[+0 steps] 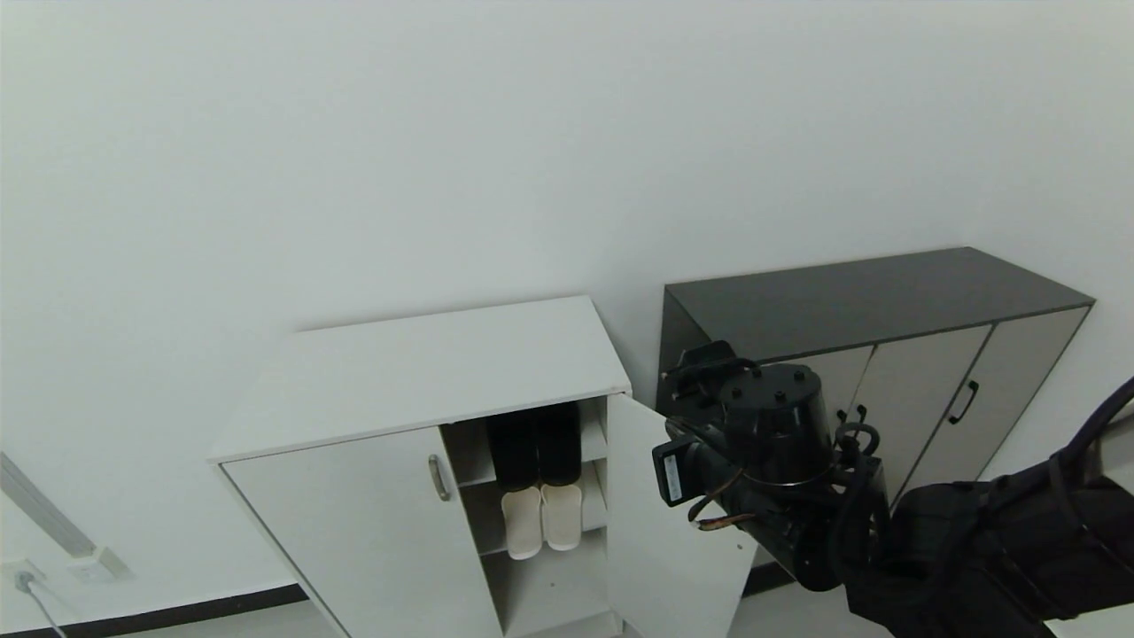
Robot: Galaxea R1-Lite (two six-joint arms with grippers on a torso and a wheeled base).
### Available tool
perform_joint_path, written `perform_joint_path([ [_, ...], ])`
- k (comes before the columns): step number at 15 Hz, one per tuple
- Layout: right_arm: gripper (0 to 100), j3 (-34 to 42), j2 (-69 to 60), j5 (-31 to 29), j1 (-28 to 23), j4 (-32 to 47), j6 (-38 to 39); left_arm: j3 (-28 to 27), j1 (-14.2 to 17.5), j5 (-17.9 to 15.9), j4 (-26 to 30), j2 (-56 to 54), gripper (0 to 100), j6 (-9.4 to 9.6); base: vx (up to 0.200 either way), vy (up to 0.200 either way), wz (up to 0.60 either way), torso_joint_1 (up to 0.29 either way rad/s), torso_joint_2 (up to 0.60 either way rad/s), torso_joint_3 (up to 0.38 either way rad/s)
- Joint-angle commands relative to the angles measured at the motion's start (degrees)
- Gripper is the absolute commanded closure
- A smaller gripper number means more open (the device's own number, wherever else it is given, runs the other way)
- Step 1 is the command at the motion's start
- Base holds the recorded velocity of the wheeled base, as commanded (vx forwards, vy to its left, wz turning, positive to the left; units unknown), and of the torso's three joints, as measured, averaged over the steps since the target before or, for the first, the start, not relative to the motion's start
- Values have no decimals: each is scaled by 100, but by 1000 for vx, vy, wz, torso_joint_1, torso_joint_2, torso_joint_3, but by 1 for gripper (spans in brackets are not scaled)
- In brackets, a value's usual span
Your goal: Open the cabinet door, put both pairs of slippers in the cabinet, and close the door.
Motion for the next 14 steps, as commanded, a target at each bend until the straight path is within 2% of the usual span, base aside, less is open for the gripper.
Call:
perform_joint_path([
  [1, 100, 5, 25, -3, 3, 9, 4, 1, -5, 2, -1, 7, 100, -1, 0, 0, 0, 0, 0, 0],
  [3, 100, -4, 25, 5, -23, 9, -5, 9, -5, 2, -1, 7, 100, -1, 0, 0, 0, 0, 0, 0],
  [10, 100, -4, 95, 5, -146, -18, -66, 1, -5, 2, -1, 7, 100, -1, -200, 0, 0, -1, 3, 2],
  [14, 100, -48, 95, 23, -419, -26, -75, 1, -5, 2, -1, 7, 100, -1, 0, 0, 0, 0, 0, 0],
])
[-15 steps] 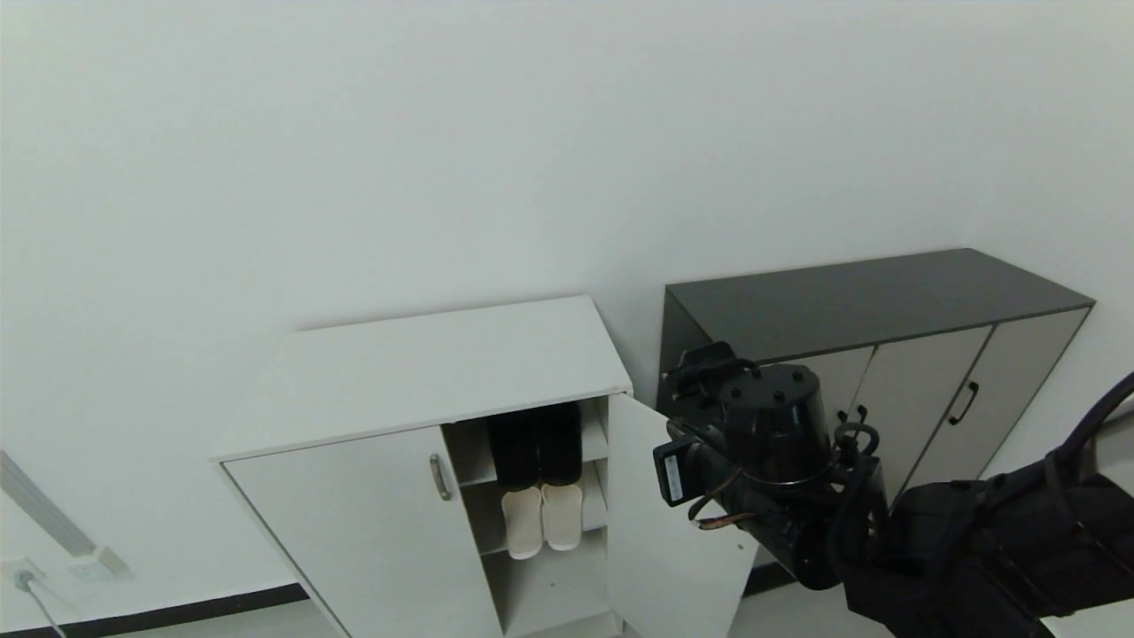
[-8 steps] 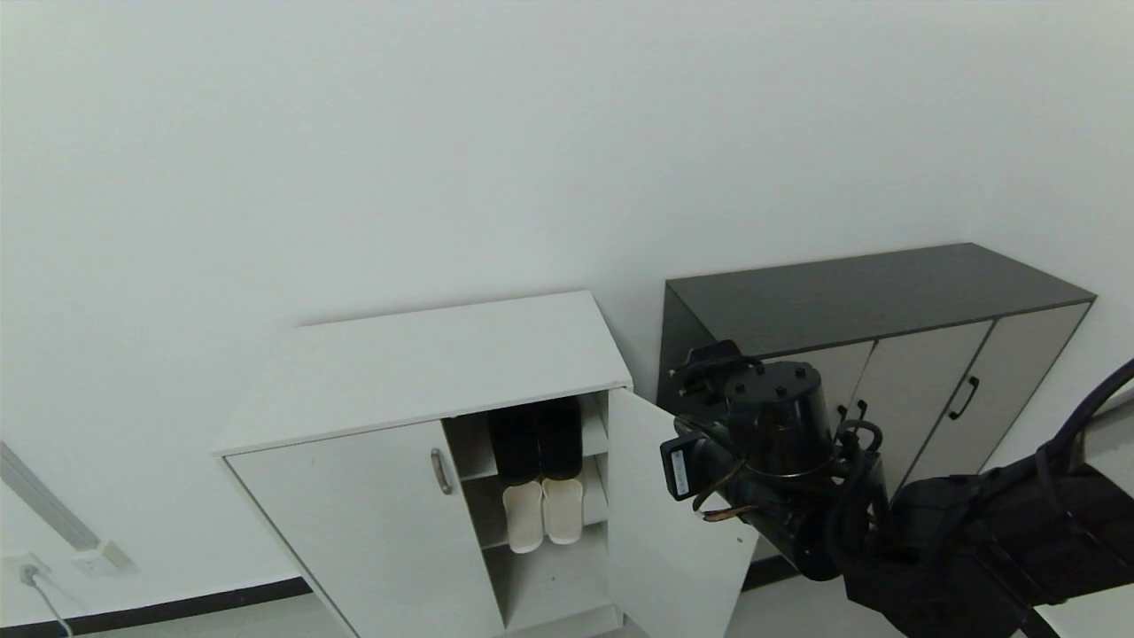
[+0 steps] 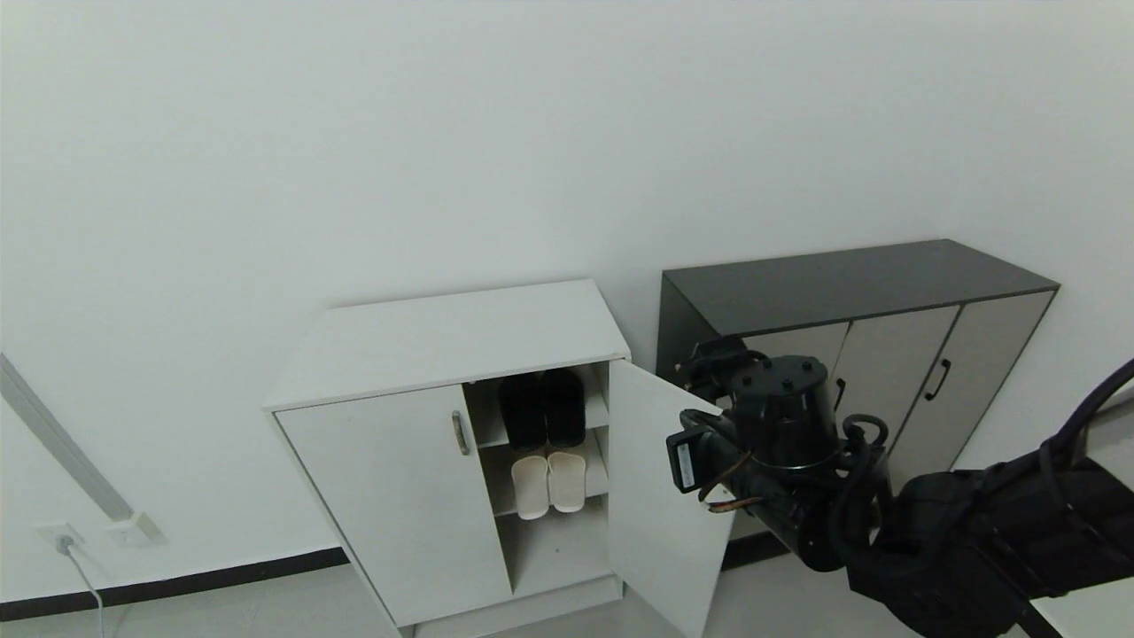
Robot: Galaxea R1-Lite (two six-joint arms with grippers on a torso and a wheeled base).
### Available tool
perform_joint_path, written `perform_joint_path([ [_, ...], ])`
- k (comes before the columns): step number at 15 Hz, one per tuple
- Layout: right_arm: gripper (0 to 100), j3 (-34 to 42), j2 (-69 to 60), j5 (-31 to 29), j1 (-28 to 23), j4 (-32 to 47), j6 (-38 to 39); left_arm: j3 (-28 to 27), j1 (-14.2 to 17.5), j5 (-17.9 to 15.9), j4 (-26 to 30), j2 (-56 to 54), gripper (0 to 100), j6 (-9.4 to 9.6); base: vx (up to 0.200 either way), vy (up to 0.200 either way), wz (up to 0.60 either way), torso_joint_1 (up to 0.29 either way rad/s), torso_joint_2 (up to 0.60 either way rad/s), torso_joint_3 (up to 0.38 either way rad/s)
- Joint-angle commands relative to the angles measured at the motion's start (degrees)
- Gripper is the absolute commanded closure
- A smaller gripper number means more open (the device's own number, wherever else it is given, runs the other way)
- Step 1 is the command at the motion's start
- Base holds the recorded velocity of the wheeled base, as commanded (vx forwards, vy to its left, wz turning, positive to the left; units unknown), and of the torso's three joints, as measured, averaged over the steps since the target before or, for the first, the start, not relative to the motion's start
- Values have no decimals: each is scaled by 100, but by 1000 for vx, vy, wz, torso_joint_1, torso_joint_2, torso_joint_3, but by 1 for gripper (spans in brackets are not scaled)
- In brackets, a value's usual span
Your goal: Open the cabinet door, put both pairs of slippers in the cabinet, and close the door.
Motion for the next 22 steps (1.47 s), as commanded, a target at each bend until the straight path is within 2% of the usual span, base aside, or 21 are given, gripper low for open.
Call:
perform_joint_path([
  [1, 100, -13, 23, 27, -157, -7, -1, 1, 0, 2, -4, 7, 100, -9, 0, 0, 0, 0, 0, 0],
  [3, 100, -303, 172, 405, -606, 28, 8, 1, 0, 2, 5, 7, 100, -9, 0, 0, 0, 0, 0, 0],
  [4, 100, -374, 243, 405, -702, 28, 8, 1, 0, 2, -4, 7, 100, -9, 0, 0, 0, 0, 0, 0],
  [6, 100, -998, 796, 458, -1353, 107, 96, 1, 0, 2, 5, 7, 100, -9, 0, 0, 0, 0, 0, 0],
  [9, 100, -1631, 1306, 687, -1783, 529, 430, 1, 0, 2, 5, 7, 100, -9, 0, 0, 0, 0, 0, 0],
  [12, 100, -1991, 1561, 950, -2012, 968, 711, 9, 0, 2, -4, 7, 100, -9, 0, 0, 0, 0, 0, 0],
  [17, 100, -2132, 1957, 1231, -2223, 951, 808, 1, 0, 2, 5, 7, 100, -9, 0, 0, 0, 0, 0, 0],
  [22, 100, -2281, 2247, 1258, -2267, 898, 878, 1, 0, 2, -4, 7, 100, -9, 0, 0, 0, 0, 0, 0],
])
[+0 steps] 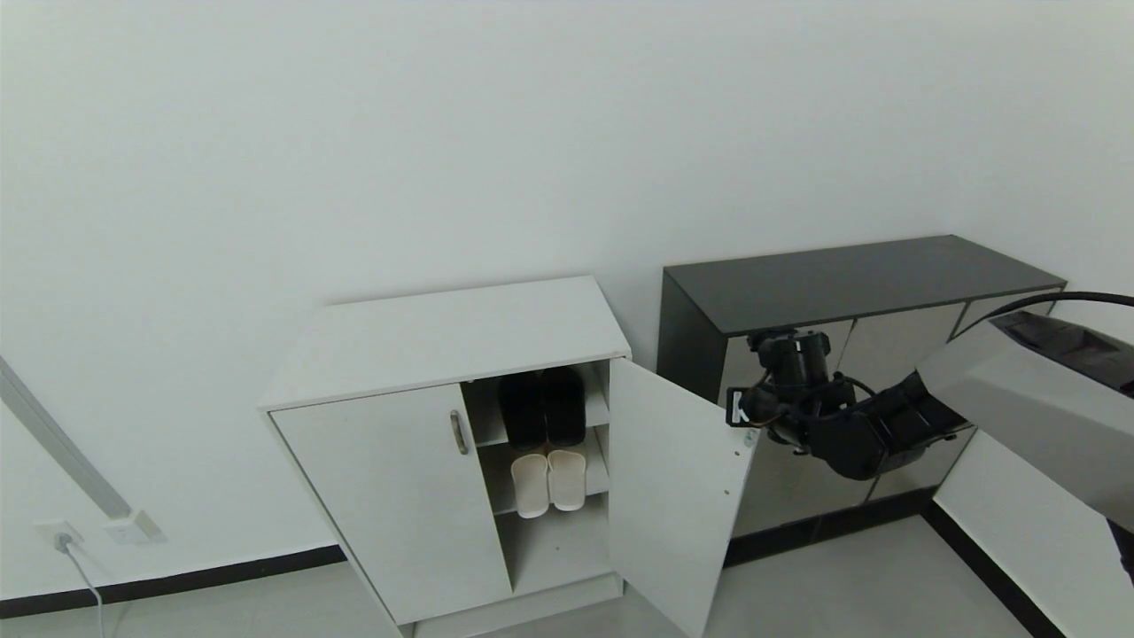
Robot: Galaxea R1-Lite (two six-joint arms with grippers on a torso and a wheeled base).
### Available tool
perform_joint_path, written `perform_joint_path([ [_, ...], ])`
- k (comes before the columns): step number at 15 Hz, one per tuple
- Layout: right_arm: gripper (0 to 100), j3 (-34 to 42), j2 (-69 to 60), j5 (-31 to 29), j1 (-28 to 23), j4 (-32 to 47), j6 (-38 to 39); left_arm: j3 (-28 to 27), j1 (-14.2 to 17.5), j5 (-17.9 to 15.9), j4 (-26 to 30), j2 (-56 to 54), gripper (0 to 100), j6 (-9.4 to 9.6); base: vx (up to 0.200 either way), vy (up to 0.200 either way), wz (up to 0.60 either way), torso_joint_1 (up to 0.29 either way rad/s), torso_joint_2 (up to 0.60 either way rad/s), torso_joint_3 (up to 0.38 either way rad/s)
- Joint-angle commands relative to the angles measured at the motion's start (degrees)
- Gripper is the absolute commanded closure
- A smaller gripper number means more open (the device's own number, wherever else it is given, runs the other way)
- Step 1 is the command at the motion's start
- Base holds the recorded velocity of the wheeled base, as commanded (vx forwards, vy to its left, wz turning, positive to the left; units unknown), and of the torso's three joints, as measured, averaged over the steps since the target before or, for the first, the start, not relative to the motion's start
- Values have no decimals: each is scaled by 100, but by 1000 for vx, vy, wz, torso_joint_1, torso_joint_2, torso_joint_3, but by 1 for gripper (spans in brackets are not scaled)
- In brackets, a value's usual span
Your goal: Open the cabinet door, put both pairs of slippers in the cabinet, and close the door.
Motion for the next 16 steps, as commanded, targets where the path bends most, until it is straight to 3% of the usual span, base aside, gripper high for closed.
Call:
perform_joint_path([
  [1, 100, -16, 123, -1, -2, -5, -1, 7, 0, 2, -4, 7, 100, -1, 0, 0, 0, 0, 0, 0],
  [11, 100, 72, 131, -10, 139, 4, -1, -2, 0, 2, -4, 7, 100, -1, 0, 0, 0, 0, 0, 0],
  [16, 100, 889, -238, -107, 974, -445, -18, 7, 0, 2, -4, 7, 100, -1, 0, 0, 0, 0, 0, 0],
])
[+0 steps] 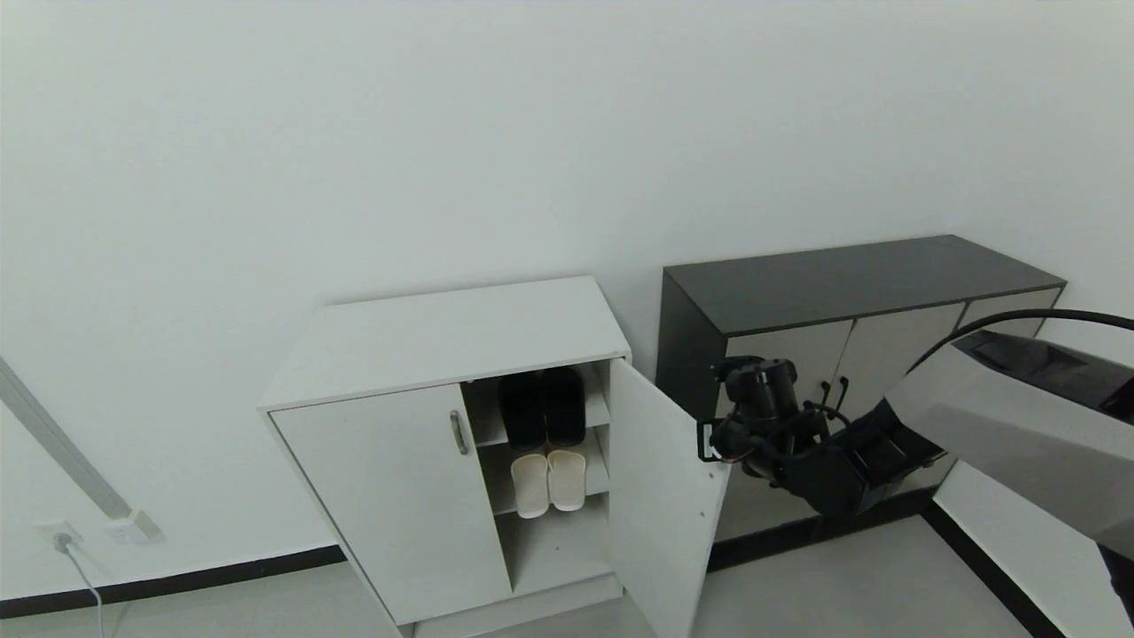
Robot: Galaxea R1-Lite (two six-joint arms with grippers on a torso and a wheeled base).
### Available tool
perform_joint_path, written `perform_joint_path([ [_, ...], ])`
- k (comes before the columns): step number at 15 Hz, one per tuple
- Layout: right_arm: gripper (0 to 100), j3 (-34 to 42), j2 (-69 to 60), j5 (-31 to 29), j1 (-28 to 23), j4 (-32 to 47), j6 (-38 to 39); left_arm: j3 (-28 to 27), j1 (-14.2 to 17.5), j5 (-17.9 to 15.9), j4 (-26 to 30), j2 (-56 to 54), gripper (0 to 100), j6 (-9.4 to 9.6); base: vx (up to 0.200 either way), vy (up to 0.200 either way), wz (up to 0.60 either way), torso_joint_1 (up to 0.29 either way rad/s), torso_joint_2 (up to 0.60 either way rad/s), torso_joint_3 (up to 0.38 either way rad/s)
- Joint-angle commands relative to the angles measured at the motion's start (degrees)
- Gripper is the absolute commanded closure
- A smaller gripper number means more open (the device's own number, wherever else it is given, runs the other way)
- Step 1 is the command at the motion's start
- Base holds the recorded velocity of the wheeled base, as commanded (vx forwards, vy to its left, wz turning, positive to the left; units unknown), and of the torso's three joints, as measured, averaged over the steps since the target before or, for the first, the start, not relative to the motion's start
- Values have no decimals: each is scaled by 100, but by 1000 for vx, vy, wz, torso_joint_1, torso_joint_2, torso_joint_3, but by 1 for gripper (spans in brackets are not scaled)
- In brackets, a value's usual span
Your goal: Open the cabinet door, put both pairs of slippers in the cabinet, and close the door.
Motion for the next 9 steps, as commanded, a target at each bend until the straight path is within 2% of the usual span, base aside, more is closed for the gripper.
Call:
perform_joint_path([
  [1, 100, 549, -258, -120, 520, -415, -50, 1, 0, 13, -4, 7, 100, -1, 0, 0, 0, 0, 0, 0],
  [3, 100, 804, -451, -243, 793, -732, -138, 1, 0, 13, -4, 7, 100, -1, 0, 0, 0, 0, 0, 0],
  [9, 100, 1165, -803, -217, 819, -908, -621, 1, 0, 13, -4, 7, 100, -1, 0, 0, 0, 0, 0, 0],
])
